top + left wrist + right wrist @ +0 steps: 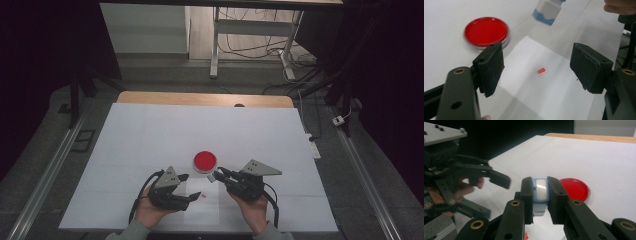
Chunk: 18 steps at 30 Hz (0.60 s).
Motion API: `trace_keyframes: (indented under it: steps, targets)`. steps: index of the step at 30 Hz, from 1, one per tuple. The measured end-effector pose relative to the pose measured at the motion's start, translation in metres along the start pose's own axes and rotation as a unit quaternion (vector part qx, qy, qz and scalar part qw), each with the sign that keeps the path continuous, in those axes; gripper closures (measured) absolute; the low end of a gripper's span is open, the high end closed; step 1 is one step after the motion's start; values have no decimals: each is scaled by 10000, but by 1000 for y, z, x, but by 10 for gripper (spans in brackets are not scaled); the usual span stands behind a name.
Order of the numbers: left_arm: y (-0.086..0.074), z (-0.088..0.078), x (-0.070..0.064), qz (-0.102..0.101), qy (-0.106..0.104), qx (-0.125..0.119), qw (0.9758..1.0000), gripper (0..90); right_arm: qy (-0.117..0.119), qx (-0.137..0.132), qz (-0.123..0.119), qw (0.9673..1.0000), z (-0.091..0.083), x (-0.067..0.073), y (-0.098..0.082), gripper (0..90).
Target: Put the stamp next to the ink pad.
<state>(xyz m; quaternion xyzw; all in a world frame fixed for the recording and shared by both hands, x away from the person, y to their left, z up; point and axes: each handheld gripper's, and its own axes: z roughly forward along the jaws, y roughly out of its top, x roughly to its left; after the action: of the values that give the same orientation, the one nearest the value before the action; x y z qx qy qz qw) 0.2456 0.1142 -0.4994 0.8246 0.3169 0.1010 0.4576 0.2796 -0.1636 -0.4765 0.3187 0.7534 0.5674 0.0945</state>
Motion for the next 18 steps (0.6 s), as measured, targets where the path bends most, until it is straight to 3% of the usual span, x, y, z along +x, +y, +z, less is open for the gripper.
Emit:
trace_keyframes:
  steps: [8, 18]
  targets:
    - [-9, -21, 15, -201, 173, -32, 9996, 278, -142, 83, -68, 9998, -2, -10, 0, 758]
    - [-26, -42, 33, -419, 418, 72, 9982, 281, -78, 253, -305, 9992, 0, -19, 2, 757]
